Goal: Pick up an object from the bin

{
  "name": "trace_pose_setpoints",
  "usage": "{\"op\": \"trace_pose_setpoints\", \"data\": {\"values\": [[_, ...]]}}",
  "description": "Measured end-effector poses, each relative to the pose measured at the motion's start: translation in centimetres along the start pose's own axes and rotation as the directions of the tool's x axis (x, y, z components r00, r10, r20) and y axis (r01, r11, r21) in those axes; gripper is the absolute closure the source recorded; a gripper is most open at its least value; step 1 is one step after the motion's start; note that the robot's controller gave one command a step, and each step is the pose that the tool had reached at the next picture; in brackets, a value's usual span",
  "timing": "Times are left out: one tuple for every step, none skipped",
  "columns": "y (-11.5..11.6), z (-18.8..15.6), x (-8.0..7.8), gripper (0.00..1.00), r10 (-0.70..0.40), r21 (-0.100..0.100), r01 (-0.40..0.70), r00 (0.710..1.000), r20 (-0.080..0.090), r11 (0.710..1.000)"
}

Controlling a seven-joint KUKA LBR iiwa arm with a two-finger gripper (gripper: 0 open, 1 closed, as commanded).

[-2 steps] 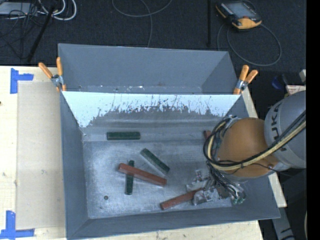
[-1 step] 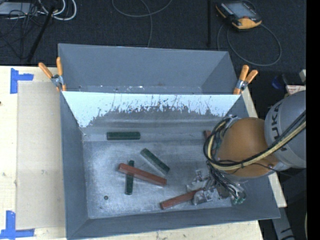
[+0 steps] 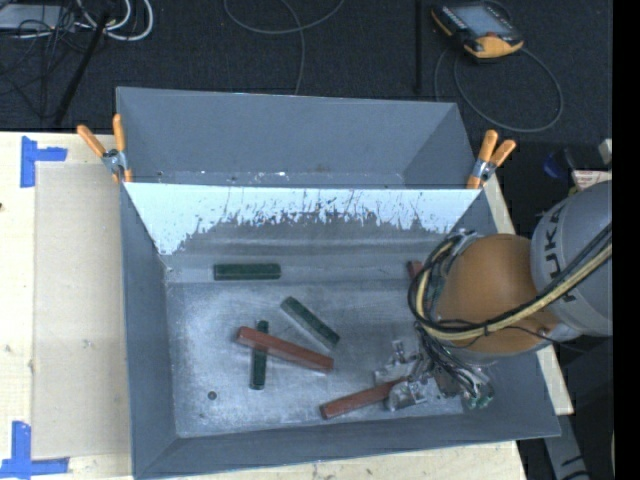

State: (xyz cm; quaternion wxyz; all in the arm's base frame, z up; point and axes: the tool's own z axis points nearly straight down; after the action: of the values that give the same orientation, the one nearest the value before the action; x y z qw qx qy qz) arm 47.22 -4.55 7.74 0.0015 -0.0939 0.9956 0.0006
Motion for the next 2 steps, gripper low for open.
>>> {"op": "trace_pose_setpoints", "data": {"values": [[0.0,-0.8,0.2,1.0,0.0,-0.001,0.0,1.0,-0.007,1.0],[0.1,-2.2,0.2,1.0,-0.001,-0.001,0.001,1.0,-0.007,1.0]]}}
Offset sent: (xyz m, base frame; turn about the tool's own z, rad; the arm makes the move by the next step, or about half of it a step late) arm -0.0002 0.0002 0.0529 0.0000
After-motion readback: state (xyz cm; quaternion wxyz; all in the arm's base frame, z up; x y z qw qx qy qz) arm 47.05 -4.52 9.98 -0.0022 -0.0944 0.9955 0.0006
